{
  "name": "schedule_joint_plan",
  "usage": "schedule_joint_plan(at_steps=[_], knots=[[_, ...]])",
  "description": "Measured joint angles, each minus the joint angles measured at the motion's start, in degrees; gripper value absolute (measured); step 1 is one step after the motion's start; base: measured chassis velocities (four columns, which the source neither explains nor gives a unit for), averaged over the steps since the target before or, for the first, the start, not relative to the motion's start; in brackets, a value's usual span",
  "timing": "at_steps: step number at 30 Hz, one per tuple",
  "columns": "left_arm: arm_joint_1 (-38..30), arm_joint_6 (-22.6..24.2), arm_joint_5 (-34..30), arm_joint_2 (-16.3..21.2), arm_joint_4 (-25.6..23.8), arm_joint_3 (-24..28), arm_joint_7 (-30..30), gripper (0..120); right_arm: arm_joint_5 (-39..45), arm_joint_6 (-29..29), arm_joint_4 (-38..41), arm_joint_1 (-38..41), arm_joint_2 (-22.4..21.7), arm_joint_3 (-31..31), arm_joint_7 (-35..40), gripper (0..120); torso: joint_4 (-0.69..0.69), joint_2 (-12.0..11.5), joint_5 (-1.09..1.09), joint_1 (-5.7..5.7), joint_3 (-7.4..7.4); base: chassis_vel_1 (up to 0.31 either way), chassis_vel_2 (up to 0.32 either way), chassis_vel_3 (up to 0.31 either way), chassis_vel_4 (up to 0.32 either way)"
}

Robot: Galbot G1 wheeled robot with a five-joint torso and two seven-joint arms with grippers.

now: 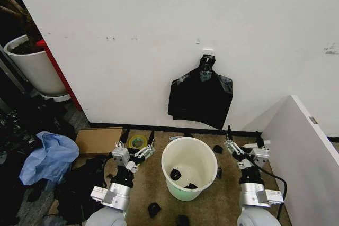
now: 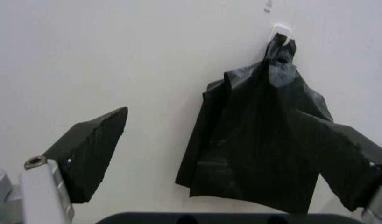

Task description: Place the garbage bag over the trash bin.

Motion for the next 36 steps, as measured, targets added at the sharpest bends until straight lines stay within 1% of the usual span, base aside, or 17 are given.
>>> schedule_joint_plan(at_steps=[2, 4, 6, 13, 21, 25, 27, 28, 29, 32, 35, 36], knots=[[0.6, 0.3, 0.0, -0.1, -0.2, 0.0, 0.1, 100, -5.7, 2.7, -1.5, 1.3, -0.6, 0.6, -0.7, 100, 0.01, 0.0, 0.00, 0.00, 0.00, 0.000, 0.000, 0.000, 0.000], [1.2, 0.5, 0.2, -0.2, -0.8, -0.1, 0.1, 100, -7.7, 3.5, -1.8, 1.8, -0.8, 0.6, -1.2, 100, 0.01, 0.0, 0.00, 0.00, 0.00, 0.000, 0.000, 0.000, 0.000], [1.4, 0.5, 0.3, -0.2, -0.9, -0.1, 0.2, 100, -7.8, 3.5, -1.8, 1.9, -0.8, 0.5, -1.3, 100, 0.00, 0.0, 0.00, 0.00, 0.00, 0.000, 0.000, 0.000, 0.000], [2.5, 0.5, 0.9, 0.2, -2.1, -0.8, 0.7, 100, -6.6, 3.3, -3.3, 3.7, 0.8, -0.4, -1.8, 100, 0.01, 0.0, 0.00, 0.00, 0.00, 0.000, 0.000, 0.000, 0.000], [2.0, 0.4, 0.6, 0.5, -1.5, -1.0, 0.0, 100, 0.7, 2.0, -3.4, 3.9, 0.9, -0.7, -1.8, 100, 0.01, 0.0, 0.00, 0.00, 0.00, 0.000, 0.000, 0.000, 0.000], [1.6, 0.4, 0.5, 0.8, -1.2, -1.2, -0.3, 100, 7.4, -0.9, -3.0, 4.7, 0.4, -1.2, -1.9, 100, -0.01, 0.0, 0.00, 0.00, 0.00, 0.000, 0.000, 0.000, 0.000], [1.5, 0.4, 0.5, 1.0, -1.0, -1.5, -0.5, 100, 13.2, -3.0, -3.3, 6.8, 0.0, -2.0, -2.0, 100, -0.01, 0.0, -0.01, 0.00, 0.00, 0.000, 0.000, 0.000, 0.000], [1.6, 0.4, 0.4, 1.0, -1.0, -1.9, -0.6, 100, 18.7, -4.5, -3.7, 9.0, -0.4, -2.9, -2.0, 100, 0.00, 0.0, -0.01, 0.00, 0.00, 0.000, 0.000, 0.000, 0.000], [1.6, 0.4, 0.4, 1.0, -1.0, -1.9, -0.6, 100, 18.7, -4.5, -3.7, 9.0, -0.4, -2.9, -2.0, 100, 0.00, 0.0, -0.01, 0.00, 0.00, 0.000, 0.000, 0.000, 0.000], [2.3, 0.4, 0.4, 1.3, -1.1, -2.8, -0.7, 100, 32.4, -7.6, -5.9, 15.8, -1.0, -4.8, -2.0, 100, 0.01, 0.0, -0.01, 0.00, 0.00, 0.000, 0.000, 0.000, 0.000], [2.6, 0.4, 0.4, 1.5, -1.2, -3.6, -0.8, 100, 43.1, -9.6, -8.8, 22.1, -1.3, -5.7, -2.3, 100, 0.01, 0.0, 0.00, 0.00, 0.00, 0.000, 0.000, 0.000, 0.000], [2.6, 0.4, 0.4, 1.6, -1.2, -3.9, -0.8, 100, 48.1, -10.6, -10.3, 25.1, -1.3, -6.0, -2.3, 100, 0.01, 0.0, -0.01, 0.00, 0.01, 0.000, 0.000, 0.000, 0.000]])
